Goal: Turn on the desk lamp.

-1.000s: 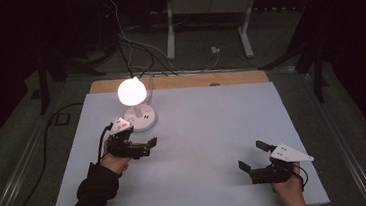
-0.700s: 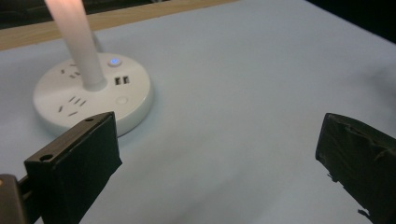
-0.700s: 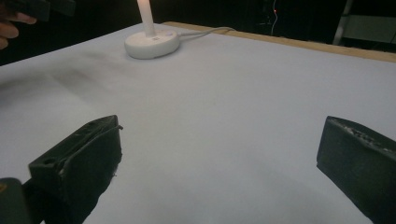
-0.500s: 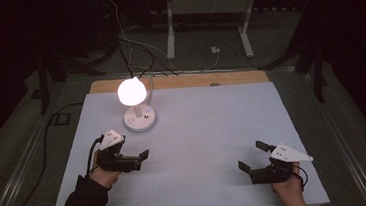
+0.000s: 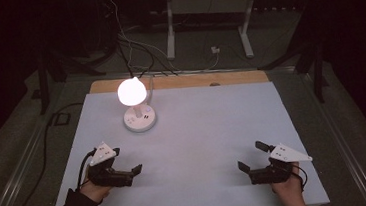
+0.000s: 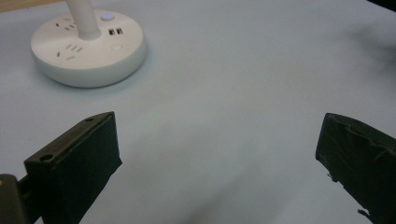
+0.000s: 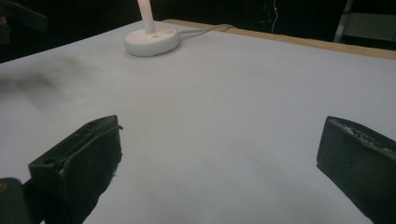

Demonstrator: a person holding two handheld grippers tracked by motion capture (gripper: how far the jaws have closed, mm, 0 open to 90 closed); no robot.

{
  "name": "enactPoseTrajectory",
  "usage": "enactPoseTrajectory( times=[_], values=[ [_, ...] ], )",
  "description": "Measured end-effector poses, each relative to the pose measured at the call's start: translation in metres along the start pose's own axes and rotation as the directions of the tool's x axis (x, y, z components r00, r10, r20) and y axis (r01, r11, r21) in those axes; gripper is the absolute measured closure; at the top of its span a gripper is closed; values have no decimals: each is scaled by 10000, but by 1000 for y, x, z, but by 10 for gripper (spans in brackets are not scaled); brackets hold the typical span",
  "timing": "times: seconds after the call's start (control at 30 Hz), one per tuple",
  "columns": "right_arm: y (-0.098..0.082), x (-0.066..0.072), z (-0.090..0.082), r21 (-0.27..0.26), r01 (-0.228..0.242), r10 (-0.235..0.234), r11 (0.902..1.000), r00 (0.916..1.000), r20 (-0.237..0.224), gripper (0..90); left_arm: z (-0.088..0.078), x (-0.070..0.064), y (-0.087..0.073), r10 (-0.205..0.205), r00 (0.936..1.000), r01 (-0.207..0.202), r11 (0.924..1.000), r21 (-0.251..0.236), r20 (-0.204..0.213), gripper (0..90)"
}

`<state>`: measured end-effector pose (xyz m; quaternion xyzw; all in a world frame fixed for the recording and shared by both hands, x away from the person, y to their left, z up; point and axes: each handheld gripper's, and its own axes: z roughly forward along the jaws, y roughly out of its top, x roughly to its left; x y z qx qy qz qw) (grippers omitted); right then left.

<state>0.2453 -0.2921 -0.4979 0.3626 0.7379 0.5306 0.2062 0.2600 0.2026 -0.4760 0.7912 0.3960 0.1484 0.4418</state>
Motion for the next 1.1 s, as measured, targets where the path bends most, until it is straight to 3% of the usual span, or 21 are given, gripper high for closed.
enactPoseTrajectory(
  times=[0.13,0.3,0.47,0.57,0.77,1.1],
  values=[
    [0,0,0,44,-1,1,10000,10000,6,0,-1,0,-10,65,9999,-68,9998,166,139,3],
    [0,0,0,23,49,-49,10000,10000,-18,0,-3,-2,-25,442,9989,-450,9980,440,174,3],
    [0,0,1,78,58,-58,10000,10000,-55,0,-3,2,-35,233,9997,-234,9994,263,61,3],
    [0,1,1,117,51,-50,9999,9999,-89,0,0,5,-35,297,9995,-298,9995,52,147,3],
    [0,1,1,128,50,-49,9999,9999,-110,0,5,2,-36,658,9971,-671,9972,321,379,3],
    [-1,1,3,152,30,-28,9999,9999,-144,0,5,3,-35,549,9971,-559,9983,172,535,3]
  ],
)
